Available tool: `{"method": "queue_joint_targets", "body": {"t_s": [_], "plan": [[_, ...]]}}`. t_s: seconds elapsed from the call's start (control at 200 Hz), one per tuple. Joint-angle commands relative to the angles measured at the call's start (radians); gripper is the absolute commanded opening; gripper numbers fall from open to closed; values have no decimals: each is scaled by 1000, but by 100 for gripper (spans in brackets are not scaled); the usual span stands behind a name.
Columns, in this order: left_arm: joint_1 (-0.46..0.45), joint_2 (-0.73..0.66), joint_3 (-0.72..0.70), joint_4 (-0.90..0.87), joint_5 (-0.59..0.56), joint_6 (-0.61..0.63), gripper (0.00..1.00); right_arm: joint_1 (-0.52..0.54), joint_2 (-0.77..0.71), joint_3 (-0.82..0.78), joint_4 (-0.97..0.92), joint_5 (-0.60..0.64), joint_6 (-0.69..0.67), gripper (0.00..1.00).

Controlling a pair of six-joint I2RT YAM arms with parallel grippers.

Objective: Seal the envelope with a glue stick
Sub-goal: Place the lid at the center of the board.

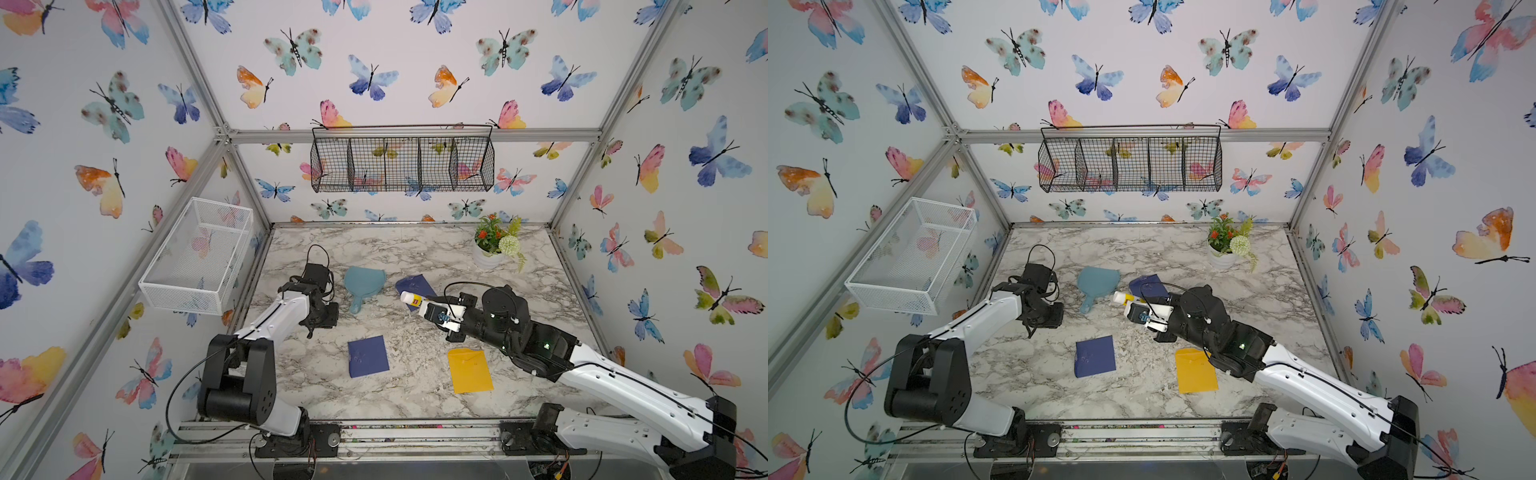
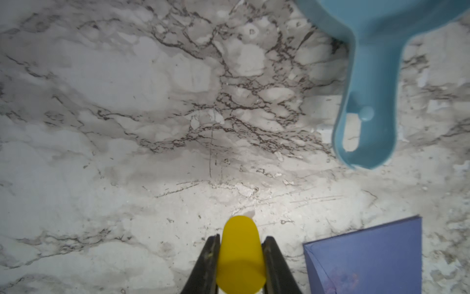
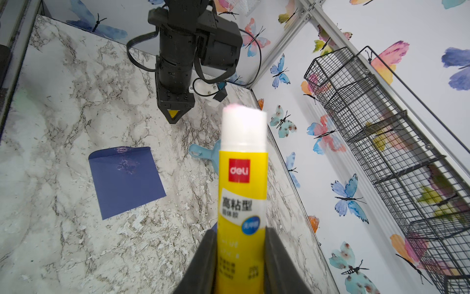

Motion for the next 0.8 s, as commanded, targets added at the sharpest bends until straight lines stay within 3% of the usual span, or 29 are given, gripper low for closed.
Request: {"method": "queue_joint_targets", "body": {"t_s": [0.0,0.661,0.796], "plan": [[15,40,16,40,-69,17,14,0,-5,12,-7,-10,16,3],[22,152,37,57,-51,36,37,0,4,9,2,-7,1,3],[22,158,39,54,-45,37,45,0,-2,6,2,-3,1,2]]}}
